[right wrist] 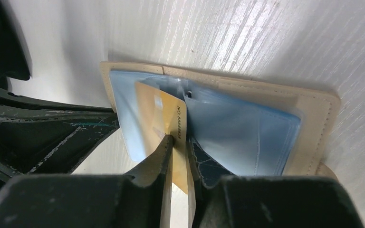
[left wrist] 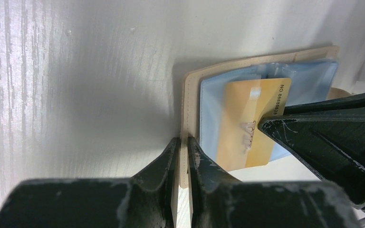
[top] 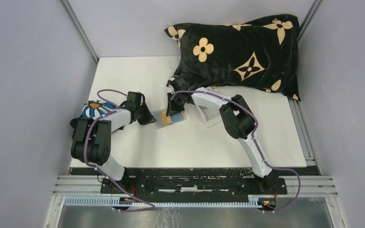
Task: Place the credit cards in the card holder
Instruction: Insert the credit card into the card holder.
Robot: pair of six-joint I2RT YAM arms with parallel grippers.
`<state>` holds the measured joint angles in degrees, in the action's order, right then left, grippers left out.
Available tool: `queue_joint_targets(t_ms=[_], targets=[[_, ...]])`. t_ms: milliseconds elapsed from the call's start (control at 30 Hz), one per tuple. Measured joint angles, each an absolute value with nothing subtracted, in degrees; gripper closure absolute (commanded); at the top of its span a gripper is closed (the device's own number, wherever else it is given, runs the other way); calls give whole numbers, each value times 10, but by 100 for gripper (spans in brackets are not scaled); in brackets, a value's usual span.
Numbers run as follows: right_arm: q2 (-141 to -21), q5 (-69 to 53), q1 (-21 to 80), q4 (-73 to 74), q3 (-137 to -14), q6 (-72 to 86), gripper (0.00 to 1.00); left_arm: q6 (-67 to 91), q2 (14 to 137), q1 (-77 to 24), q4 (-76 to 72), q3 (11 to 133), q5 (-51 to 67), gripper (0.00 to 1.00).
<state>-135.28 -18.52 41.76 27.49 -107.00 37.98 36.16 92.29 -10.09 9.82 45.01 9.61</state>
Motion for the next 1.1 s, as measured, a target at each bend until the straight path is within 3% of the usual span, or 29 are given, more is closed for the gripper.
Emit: queue_joint_targets(t_ms=[167, 600, 1100], targets=[[-1353, -170, 428, 282, -1074, 374, 69, 362, 923, -101, 99, 450, 96, 83], [-1353, -157, 435, 286, -1081, 370, 59, 362, 923, -101, 100, 450, 95, 84], [-1358, -147, 446, 333, -1107, 357, 58, 362, 924, -101, 99, 450, 97, 84]])
